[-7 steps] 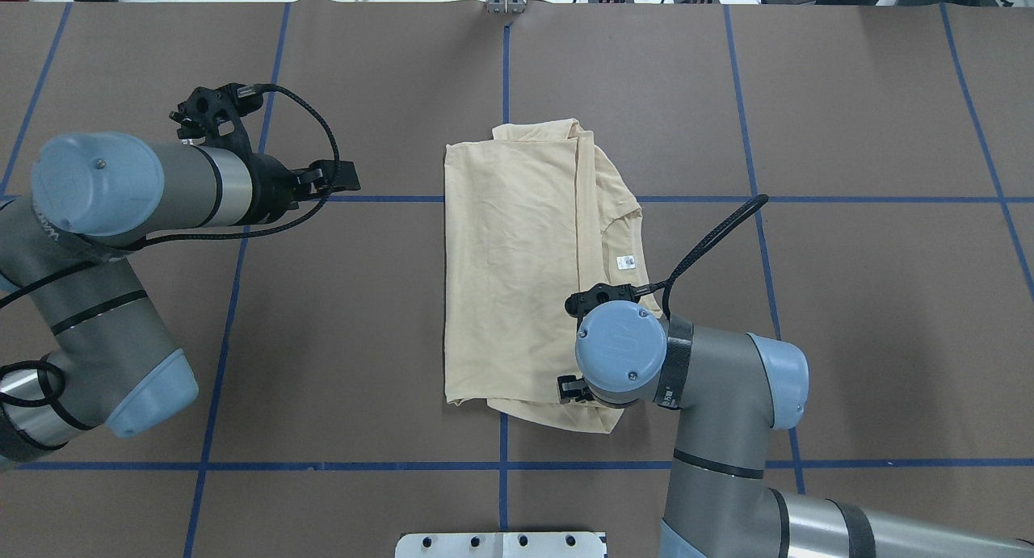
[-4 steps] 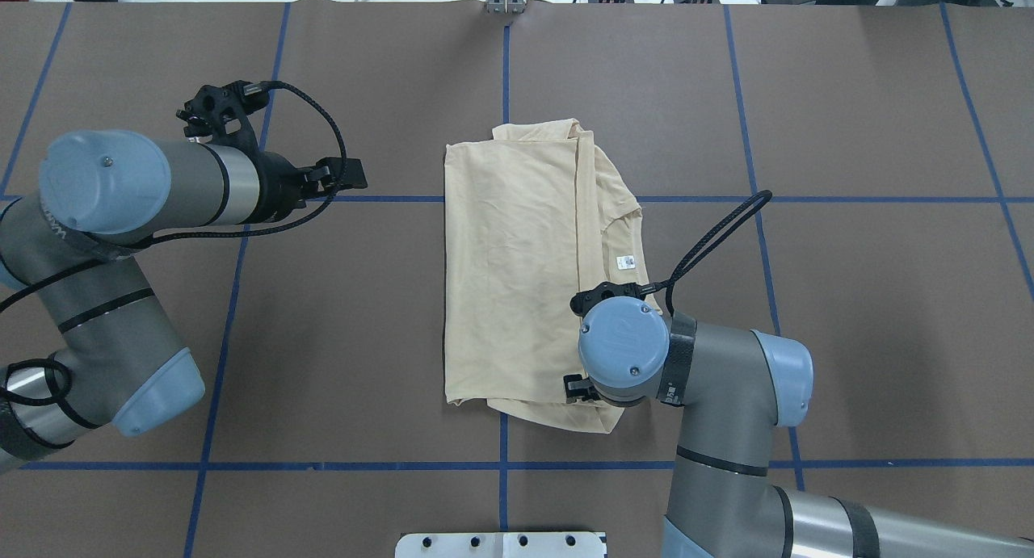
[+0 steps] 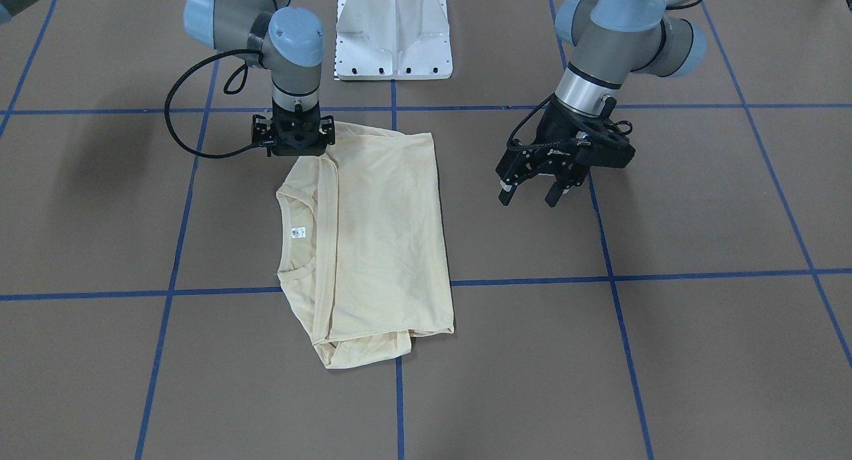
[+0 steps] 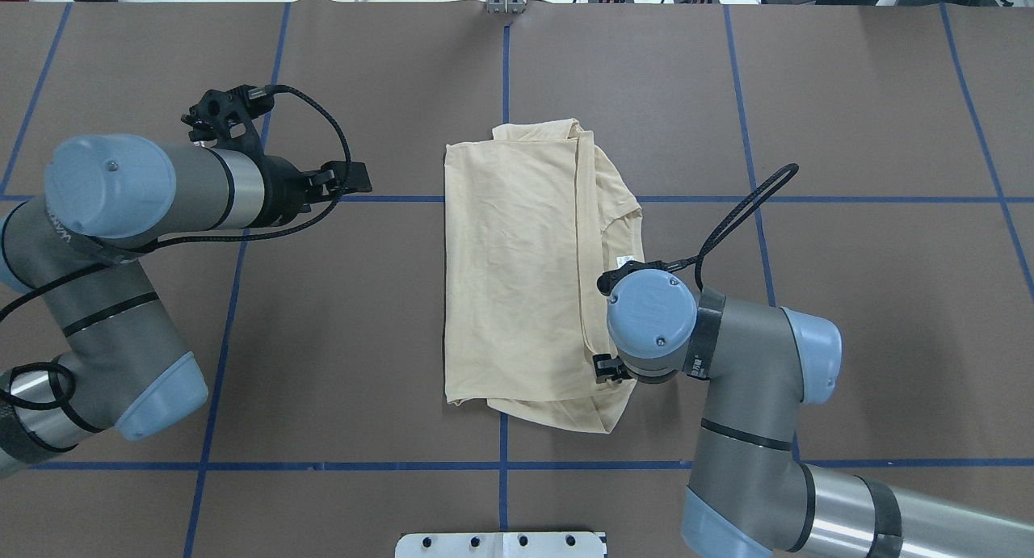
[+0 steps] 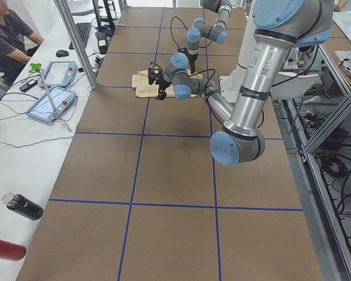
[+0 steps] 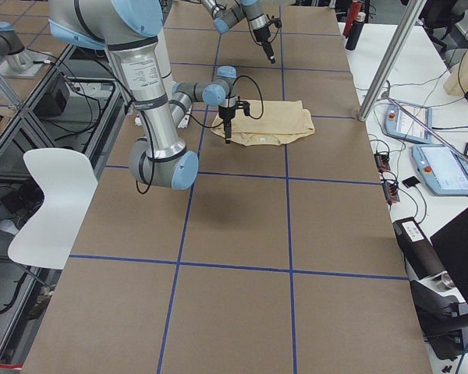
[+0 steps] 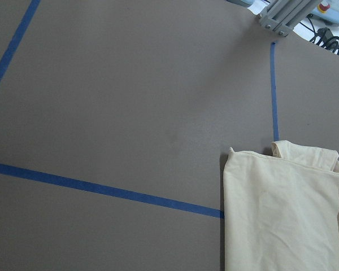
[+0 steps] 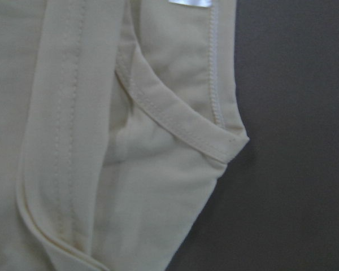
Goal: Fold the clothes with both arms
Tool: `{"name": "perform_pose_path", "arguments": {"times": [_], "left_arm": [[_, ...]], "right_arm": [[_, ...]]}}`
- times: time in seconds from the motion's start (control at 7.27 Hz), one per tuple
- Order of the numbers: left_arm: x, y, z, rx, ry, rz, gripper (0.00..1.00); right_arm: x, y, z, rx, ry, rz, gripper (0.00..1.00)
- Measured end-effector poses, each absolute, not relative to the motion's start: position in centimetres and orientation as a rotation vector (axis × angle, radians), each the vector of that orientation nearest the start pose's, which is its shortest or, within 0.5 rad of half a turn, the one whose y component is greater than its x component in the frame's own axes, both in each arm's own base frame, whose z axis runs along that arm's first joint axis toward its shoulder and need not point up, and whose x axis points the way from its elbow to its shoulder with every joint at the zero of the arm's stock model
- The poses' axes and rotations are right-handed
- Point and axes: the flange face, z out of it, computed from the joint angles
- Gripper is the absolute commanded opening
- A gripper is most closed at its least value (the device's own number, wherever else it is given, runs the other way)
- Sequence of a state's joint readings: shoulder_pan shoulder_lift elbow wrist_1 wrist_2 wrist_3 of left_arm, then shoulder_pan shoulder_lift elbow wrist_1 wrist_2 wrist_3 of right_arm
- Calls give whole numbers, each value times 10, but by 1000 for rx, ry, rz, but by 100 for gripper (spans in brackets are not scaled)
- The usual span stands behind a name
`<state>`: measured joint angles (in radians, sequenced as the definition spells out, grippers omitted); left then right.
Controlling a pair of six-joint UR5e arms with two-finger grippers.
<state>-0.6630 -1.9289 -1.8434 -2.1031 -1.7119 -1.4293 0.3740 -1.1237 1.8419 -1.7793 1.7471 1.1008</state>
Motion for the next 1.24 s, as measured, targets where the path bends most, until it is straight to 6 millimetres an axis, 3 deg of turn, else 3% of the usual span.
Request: {"name": "perform_pose_path", "arguments": {"times": [0.28, 0.69, 0.83, 1.1, 1.24], "left_arm": [[402, -458, 273, 334, 1133, -378, 100], [407, -459, 278, 329, 1125, -375, 100], [408, -460, 280, 329, 1123, -374, 100], [408, -461, 281, 331, 1121, -373, 100], [408, -461, 281, 331, 1121, -373, 100]], "right_arm": [[-508, -332, 326, 70, -547, -160, 100], [-506, -337, 291, 180, -684, -217, 100], [-508, -337, 282, 215, -732, -228, 95], [-513, -336, 276, 255, -759, -275, 71], [-517, -333, 277, 265, -756, -304, 68]]}}
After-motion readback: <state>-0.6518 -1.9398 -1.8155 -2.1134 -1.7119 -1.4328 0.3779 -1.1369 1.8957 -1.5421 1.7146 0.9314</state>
